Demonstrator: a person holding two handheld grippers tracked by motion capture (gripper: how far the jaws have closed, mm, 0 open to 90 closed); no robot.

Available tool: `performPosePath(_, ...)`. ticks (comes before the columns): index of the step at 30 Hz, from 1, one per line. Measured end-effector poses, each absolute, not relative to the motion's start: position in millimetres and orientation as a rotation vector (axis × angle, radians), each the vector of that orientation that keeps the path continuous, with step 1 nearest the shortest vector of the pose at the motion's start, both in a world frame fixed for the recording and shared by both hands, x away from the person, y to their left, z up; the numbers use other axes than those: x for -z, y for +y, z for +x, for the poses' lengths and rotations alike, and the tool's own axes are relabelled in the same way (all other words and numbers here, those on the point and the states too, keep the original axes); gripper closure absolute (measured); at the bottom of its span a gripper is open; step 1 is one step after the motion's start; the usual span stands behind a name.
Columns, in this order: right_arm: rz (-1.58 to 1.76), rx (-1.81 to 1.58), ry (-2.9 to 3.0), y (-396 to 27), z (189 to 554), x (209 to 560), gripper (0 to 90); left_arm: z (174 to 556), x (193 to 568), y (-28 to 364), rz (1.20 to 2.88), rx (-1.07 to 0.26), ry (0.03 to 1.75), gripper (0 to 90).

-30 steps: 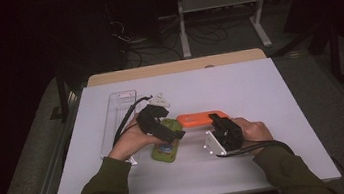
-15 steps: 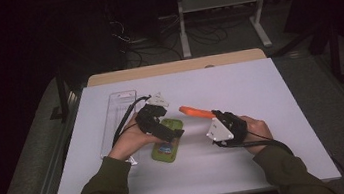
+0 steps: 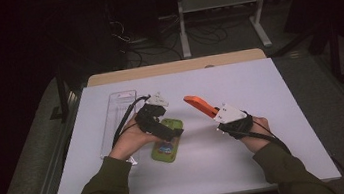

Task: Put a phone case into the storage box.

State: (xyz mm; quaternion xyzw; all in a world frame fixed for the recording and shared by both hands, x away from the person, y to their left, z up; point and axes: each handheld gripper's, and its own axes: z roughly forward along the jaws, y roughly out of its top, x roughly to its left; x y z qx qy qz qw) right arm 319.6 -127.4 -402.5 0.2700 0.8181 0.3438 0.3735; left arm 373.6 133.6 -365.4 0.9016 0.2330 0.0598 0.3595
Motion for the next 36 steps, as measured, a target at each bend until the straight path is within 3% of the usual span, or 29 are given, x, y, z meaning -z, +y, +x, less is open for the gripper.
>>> performPosePath(17, 1.053, -1.160, 2.125, -144, 335, 399, 81.9, 375, 364, 133, 2.219, -0.176, 0.651, 0.0)
performPosePath(36, 1.134, -1.209, 2.087, -137, 332, 399, 82.0, 381, 358, 117, 2.016, -0.189, 0.723, 0.0)
